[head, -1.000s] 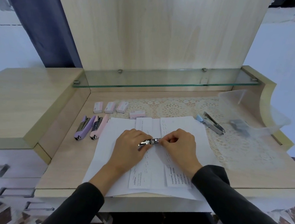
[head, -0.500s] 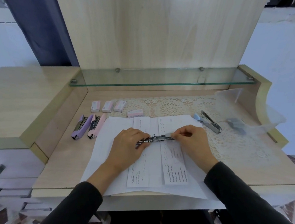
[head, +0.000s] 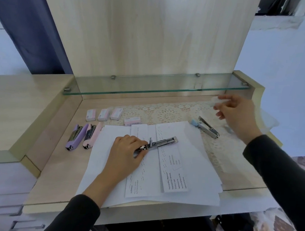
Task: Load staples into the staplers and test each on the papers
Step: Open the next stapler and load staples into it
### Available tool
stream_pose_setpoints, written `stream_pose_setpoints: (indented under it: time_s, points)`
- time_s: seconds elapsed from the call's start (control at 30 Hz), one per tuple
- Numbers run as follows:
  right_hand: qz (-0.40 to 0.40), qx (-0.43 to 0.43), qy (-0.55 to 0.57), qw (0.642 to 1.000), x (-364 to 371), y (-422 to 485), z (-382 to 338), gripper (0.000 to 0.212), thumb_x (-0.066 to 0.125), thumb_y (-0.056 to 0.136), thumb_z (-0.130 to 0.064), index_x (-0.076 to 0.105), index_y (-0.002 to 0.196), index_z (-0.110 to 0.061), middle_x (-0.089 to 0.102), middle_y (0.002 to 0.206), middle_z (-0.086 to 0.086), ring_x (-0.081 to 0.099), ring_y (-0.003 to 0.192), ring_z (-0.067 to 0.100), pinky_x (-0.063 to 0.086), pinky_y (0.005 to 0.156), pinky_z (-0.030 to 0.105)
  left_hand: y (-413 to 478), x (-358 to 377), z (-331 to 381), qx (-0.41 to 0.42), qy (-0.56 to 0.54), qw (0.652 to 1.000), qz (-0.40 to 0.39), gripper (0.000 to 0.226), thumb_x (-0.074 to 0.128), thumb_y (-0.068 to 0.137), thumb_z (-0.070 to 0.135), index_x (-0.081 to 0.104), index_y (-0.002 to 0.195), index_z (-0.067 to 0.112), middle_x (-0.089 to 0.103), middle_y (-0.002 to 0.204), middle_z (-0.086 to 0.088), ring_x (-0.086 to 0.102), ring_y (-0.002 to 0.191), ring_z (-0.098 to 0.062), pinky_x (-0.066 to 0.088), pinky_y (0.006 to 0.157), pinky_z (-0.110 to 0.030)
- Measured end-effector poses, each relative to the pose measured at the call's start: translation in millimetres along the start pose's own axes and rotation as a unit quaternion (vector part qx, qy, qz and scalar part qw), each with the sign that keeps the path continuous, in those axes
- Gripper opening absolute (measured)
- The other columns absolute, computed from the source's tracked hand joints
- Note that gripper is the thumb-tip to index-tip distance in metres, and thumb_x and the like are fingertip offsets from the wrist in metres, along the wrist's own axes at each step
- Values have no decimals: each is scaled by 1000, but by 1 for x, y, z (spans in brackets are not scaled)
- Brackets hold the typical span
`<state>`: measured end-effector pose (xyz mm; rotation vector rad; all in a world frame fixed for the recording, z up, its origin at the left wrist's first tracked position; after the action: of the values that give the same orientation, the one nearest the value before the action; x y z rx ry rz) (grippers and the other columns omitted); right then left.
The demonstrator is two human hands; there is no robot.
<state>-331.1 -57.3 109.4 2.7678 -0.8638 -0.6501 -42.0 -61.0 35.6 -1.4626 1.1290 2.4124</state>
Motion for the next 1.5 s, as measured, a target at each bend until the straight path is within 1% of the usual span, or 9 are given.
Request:
stream_pose_setpoints:
  time_s: [0.17,0.3,0.57,0.7,0.83,1.1,1.2,1.33,1.5]
  points:
    - [58,-3,-128,990,-43,29,13,13,57,81,-7,69,84,-12,55,58,-2,51,45,-6,40,49,2,-1,2,-2,-5,-7,1000,-3,33,49,79,39,72,86,16,66,74,5,57,65,-14,39,64,-27]
    - [51,37,-183,981,-60,32,33,17,54,82,-4,70,87,-6,63,81,8,54,75,18,44,76,26,0,1,-1,-4,-5,1000,-4,33,48,79,39,71,85,15,67,74,4,59,65,-16,38,65,-27]
    - [2,54,-191,980,-56,24,53,14,59,80,-1,69,86,-7,68,93,17,61,83,31,52,85,41,0,2,-1,-4,-10,1000,-7,34,48,79,38,71,85,15,67,74,3,60,64,-18,42,64,-27]
    - [9,37,-181,983,-54,27,47,14,59,80,-2,70,86,-10,67,79,13,58,72,25,53,81,38,0,1,-1,-4,-7,1000,-6,33,49,79,39,71,85,16,67,75,4,59,65,-15,41,65,-27]
    - [-10,-13,-177,984,-34,22,24,11,62,81,-5,70,88,-7,56,61,2,54,61,22,46,57,20,1,1,-4,-13,-17,1000,-5,30,51,78,40,71,84,19,67,74,8,56,67,-9,35,68,-22]
    - [-165,-102,-174,965,61,-13,-15,10,64,81,-14,69,87,-20,59,69,-8,49,58,2,38,55,9,15,-11,-17,-71,-91,991,-66,45,53,76,56,69,103,25,65,89,15,57,82,-2,41,83,-24]
    - [-220,-134,-178,950,103,-23,-27,12,62,82,-15,71,91,-17,60,74,-7,48,59,-1,37,59,11,33,-25,-36,-95,-94,990,-35,23,62,84,36,71,99,20,67,89,11,58,81,-3,44,80,-20]
    - [-293,-166,-200,920,162,-30,-38,17,58,85,-12,69,98,-13,67,91,3,46,61,-1,36,63,12,59,-22,-67,-125,-31,990,-57,22,59,87,24,68,105,13,68,99,-2,57,80,-11,47,79,-28]
    - [-349,-180,-243,887,216,-30,-37,29,57,85,-13,61,113,-13,64,113,7,56,92,16,42,83,23,71,4,-96,-198,24,971,-134,38,61,85,32,59,120,15,60,102,-9,51,84,-17,39,75,-25]
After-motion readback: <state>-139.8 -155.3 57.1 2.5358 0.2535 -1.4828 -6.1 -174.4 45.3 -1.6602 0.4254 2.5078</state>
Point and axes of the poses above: each hand's wrist, its own y-axis towards the middle knuckle, its own x-axis out of the palm, z = x × y, the point moved 9 cm from there along y, towards the middle knuckle
